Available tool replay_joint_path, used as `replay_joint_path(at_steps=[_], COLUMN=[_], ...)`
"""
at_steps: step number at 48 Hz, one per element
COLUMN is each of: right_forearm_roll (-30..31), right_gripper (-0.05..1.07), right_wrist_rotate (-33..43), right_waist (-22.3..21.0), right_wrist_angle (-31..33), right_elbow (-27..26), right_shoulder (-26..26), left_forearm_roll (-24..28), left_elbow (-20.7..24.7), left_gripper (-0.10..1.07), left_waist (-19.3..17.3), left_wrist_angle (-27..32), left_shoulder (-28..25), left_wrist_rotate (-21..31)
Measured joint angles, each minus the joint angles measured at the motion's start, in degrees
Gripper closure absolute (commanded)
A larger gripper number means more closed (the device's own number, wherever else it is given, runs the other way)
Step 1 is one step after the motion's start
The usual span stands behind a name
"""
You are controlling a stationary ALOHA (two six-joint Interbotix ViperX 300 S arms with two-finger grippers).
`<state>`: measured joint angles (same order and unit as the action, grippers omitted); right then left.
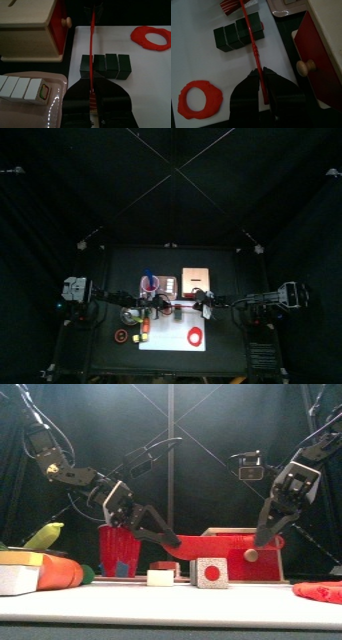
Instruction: Cut sushi roll
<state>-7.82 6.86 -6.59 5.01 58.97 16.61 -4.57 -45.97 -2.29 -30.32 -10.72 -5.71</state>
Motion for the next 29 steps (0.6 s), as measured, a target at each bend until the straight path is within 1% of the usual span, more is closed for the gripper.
replay_joint_path(at_steps=[16, 29], right_forearm_roll=[-1.3, -1.7], right_gripper=[0.85, 0.85], right_wrist_rotate=[0.0, 0.0], right_waist=[1.0, 2.8], right_wrist_angle=[-0.1, -0.2], right_elbow=[-0.3, -0.8], right_shoulder=[-1.1, -1.9], left_forearm_roll=[0.1, -0.9], left_elbow=[-0.2, 0.2], left_gripper=[0.64, 0.64], left_waist=[0.1, 1.1], left_wrist_angle=[0.1, 2.9], left_shoulder=[0.3, -0.3], left_wrist_rotate=[0.1, 0.1])
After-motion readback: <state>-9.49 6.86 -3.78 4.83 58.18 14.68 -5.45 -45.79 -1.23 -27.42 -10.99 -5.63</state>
